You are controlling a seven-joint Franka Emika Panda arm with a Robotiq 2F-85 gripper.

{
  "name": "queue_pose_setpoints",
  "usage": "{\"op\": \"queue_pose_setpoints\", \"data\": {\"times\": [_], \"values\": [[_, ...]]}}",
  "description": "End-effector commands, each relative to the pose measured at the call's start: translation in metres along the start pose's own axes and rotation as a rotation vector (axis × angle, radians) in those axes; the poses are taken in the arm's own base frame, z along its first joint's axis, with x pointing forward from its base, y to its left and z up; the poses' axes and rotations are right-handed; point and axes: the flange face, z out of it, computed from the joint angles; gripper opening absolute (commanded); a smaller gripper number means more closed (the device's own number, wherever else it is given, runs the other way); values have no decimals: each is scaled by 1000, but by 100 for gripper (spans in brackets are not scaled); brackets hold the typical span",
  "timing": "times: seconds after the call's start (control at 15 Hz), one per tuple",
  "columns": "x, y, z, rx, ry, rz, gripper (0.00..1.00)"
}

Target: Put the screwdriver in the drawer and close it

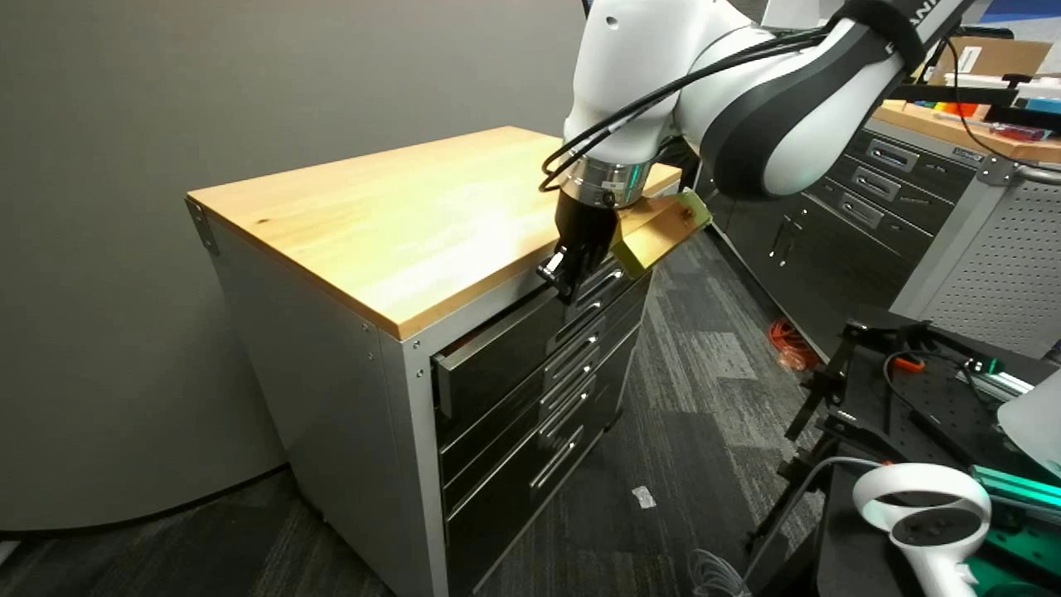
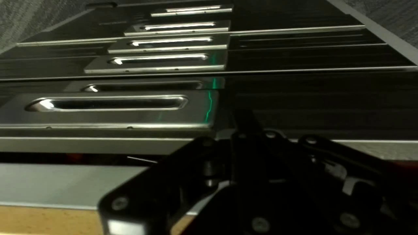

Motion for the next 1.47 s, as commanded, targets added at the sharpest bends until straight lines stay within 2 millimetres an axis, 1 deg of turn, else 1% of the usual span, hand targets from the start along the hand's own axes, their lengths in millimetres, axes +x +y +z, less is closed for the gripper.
{"op": "queue_pose_setpoints", "data": {"times": [0.0,0.2,0.33,0.4,0.47,0.53,0.6,0.67,0.8,0.87,1.0,1.13,1.2,1.27,1.33,1.4], "values": [[5,-13,-26,72,118,-11,0],[5,-24,-32,109,172,-43,0],[-1,-27,-35,120,139,-84,0],[-7,-28,-40,130,87,-121,5],[-18,-34,-43,151,36,-156,13],[-24,-37,-53,176,6,-181,30],[-31,-45,-61,208,-23,-216,31],[-35,-53,-71,233,-69,-242,37],[-32,-69,-95,301,-165,-291,54],[-28,-70,-112,326,-230,-317,62],[-22,-53,-138,360,-321,-352,76],[-7,-37,-164,396,-391,-380,91],[5,-26,-176,397,-421,-378,99],[18,-13,-186,412,-458,-372,100],[1,-26,-160,376,-425,-354,89],[10,-16,-171,383,-441,-355,96]]}}
